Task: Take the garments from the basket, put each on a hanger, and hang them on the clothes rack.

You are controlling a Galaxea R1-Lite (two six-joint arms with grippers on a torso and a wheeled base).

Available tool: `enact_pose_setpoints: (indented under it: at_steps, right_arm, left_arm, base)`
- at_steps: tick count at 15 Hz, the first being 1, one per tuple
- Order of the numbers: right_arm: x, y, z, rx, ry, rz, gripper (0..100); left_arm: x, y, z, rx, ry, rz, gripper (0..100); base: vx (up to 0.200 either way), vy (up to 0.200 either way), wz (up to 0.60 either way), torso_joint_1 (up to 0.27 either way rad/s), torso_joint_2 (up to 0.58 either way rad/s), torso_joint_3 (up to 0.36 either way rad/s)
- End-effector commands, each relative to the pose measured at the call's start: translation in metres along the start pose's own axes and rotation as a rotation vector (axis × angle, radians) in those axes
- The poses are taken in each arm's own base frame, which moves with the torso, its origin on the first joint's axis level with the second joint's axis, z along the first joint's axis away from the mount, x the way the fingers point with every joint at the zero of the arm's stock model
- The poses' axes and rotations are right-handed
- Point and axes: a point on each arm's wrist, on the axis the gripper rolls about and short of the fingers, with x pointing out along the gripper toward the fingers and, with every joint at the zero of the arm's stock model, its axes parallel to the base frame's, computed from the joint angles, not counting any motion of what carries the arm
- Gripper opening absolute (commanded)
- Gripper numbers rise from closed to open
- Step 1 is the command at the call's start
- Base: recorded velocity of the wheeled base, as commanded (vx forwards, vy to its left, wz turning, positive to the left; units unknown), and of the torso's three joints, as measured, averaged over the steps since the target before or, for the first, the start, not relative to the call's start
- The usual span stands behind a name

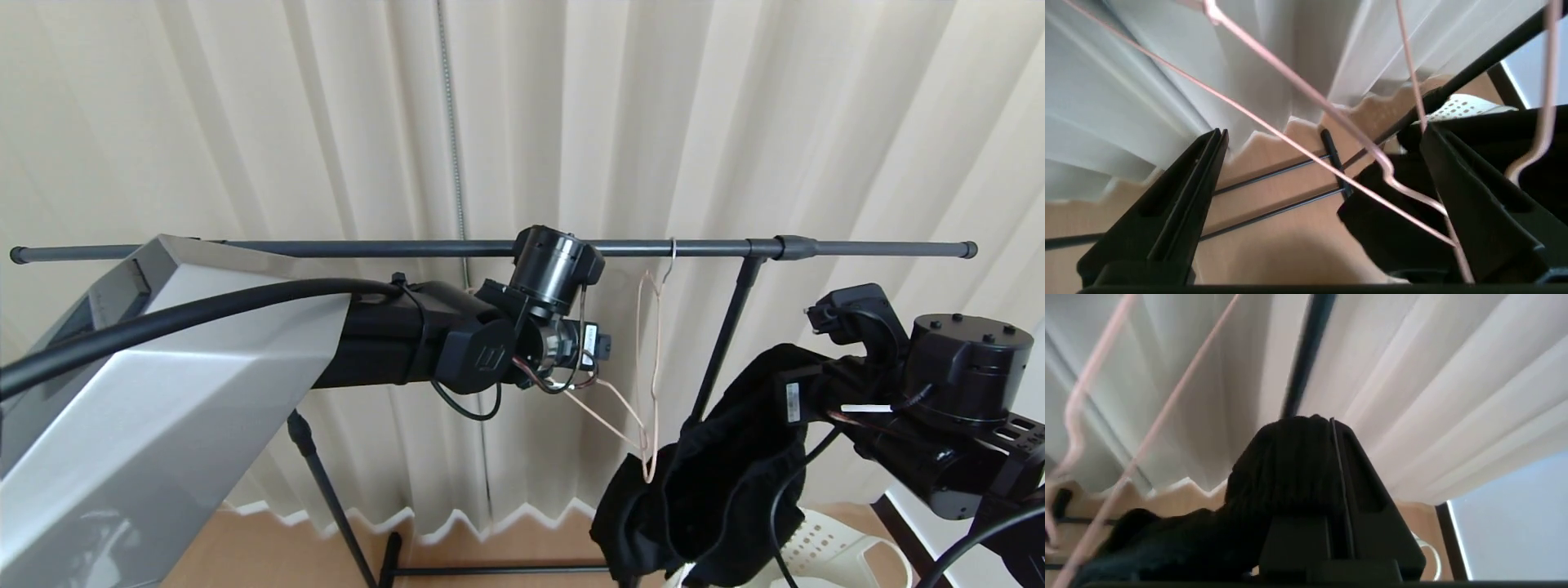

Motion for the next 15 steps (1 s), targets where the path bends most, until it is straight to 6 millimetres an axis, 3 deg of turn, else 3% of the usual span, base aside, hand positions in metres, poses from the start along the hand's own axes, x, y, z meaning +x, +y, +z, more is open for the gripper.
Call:
enact_pose_setpoints:
  at_steps: [1,8,15]
  right_arm:
    - [0.001,0.0,-0.001,-0.002,0.003,0.0,0]
    - [0.002,0.001,-0.002,-0.003,0.01,-0.001,0]
    - [0.001,0.001,-0.004,-0.006,0.017,0.001,0]
  left_arm:
    - [0.0,0.001,-0.002,-0.003,0.007,0.004,100]
    - [0.003,0.003,-0.003,-0.02,0.014,0.001,100]
    - [0.024,0.016,-0.004,-0.046,-0.013,0.016,100]
  base:
    - [0.0,0.0,0.0,0.0,0.0,0.0]
    - [0.0,0.0,0.0,0.0,0.0,0.0]
    - [0.0,0.0,0.0,0.0,0.0,0.0]
